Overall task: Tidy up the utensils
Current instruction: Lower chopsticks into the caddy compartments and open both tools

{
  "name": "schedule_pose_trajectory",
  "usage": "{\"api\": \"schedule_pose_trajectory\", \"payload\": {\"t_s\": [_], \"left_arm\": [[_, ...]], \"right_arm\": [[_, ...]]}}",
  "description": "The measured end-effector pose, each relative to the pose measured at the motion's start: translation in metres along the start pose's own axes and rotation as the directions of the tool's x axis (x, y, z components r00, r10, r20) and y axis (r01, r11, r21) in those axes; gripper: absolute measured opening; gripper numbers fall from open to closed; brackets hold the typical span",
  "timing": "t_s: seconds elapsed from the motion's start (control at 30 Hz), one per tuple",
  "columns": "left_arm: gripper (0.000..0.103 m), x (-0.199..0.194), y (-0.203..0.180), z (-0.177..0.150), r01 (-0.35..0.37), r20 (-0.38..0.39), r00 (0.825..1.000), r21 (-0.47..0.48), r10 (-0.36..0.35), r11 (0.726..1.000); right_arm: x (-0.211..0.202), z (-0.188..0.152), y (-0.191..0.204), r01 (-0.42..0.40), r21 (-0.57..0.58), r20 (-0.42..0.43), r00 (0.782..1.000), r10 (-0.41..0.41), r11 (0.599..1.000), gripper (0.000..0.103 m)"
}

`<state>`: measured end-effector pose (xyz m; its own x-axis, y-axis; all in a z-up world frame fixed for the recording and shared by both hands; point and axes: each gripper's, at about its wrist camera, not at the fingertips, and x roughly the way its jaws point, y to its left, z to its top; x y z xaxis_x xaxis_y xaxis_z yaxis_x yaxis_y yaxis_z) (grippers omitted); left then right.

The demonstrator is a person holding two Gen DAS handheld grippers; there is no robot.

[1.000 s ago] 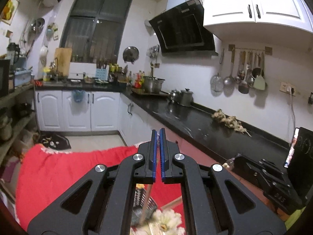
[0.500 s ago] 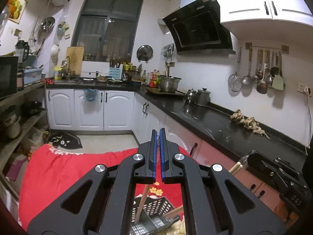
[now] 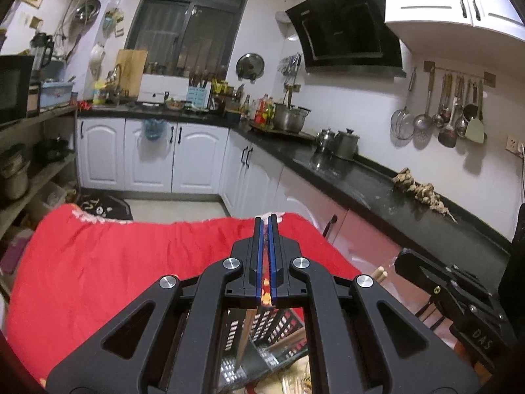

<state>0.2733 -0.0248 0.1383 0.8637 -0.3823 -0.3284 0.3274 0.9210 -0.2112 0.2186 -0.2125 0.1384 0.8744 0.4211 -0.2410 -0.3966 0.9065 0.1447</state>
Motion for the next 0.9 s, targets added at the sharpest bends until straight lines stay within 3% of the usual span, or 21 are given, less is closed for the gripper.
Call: {"api": "schedule_pose_trajectory", "payload": {"t_s": [0.33,0.37,0.43,0.47,0.57,0.6,0.63,0.77,0.87,0.9], "left_arm": [[0.001,0.011,0.007,-0.028,-0.018,-0.059,0.998,-0.003,0.018,1.0],[0.001,0.012,0.007,-0.029,-0.02,-0.067,0.998,-0.004,0.019,1.0],[0.001,0.015,0.008,-0.032,-0.026,-0.084,0.996,-0.006,0.025,1.0],[0.001,0.015,0.009,-0.033,-0.025,-0.089,0.996,-0.004,0.025,1.0],[0.017,0.014,0.012,-0.035,-0.025,-0.093,0.995,-0.012,0.024,1.0],[0.03,0.014,0.012,-0.034,-0.031,-0.094,0.995,-0.015,0.029,0.999],[0.035,0.013,0.012,-0.035,-0.039,-0.095,0.995,-0.015,0.038,0.999],[0.042,0.002,0.013,-0.035,-0.047,-0.069,0.997,-0.023,0.045,0.999],[0.054,-0.009,0.015,-0.032,-0.049,-0.039,0.998,-0.05,0.047,0.998],[0.064,-0.012,0.015,-0.031,-0.048,-0.034,0.998,-0.055,0.047,0.997]], "right_arm": [[0.006,-0.016,-0.005,0.022,0.038,-0.036,0.999,-0.02,0.999,0.004],[0.006,-0.016,-0.005,0.028,0.039,-0.039,0.999,-0.027,0.999,0.012],[0.003,-0.018,-0.006,0.051,0.045,-0.041,0.998,-0.049,0.998,0.042],[0.001,-0.018,-0.007,0.062,0.046,-0.035,0.998,-0.06,0.997,0.045],[-0.005,-0.019,-0.008,0.095,0.026,-0.024,0.995,-0.095,0.995,0.05],[-0.009,-0.019,-0.008,0.108,0.023,-0.016,0.994,-0.108,0.994,0.054],[-0.01,-0.019,-0.009,0.112,0.022,-0.014,0.994,-0.112,0.993,0.058],[-0.018,-0.019,-0.013,0.135,0.017,-0.004,0.991,-0.135,0.991,0.071],[-0.023,-0.018,-0.016,0.141,0.024,-0.004,0.99,-0.141,0.99,0.076],[-0.025,-0.019,-0.017,0.14,0.023,-0.004,0.99,-0.14,0.99,0.078]]}}
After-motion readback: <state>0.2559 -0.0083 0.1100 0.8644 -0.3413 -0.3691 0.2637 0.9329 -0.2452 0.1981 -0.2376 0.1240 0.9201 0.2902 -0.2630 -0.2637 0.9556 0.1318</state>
